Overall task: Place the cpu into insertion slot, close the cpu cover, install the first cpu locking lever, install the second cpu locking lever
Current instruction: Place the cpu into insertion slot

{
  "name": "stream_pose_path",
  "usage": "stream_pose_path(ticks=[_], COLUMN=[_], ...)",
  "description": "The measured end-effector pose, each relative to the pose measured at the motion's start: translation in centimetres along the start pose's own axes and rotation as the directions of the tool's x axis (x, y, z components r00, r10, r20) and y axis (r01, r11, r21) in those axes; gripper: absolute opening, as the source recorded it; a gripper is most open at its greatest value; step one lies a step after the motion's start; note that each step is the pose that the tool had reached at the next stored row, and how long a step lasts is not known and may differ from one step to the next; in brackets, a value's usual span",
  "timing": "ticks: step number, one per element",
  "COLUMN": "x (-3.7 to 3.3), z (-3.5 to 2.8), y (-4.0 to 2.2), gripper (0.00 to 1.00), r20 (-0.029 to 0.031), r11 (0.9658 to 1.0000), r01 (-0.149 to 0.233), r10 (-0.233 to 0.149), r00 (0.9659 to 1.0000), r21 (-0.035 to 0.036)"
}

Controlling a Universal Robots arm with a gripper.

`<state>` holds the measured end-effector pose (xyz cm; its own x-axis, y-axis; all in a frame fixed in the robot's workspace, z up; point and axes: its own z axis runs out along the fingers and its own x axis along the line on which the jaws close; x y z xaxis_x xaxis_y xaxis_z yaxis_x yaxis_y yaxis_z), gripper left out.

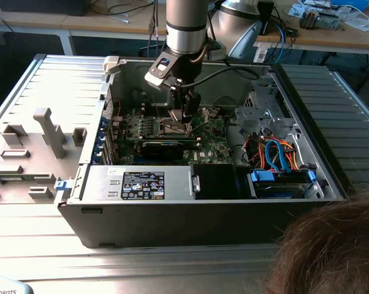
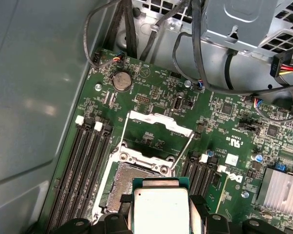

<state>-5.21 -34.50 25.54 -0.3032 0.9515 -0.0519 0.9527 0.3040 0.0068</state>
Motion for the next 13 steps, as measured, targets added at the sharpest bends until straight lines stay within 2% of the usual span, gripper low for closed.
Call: stream_pose_path(ticks=[13], x=[0.01], z=[0.10], y=[0.00], gripper=[0.55], r20=[0.0002], r11=[0.9996], r01=[-0.028], r10=[0.028], r00=[0.9996], r21=[0.0014])
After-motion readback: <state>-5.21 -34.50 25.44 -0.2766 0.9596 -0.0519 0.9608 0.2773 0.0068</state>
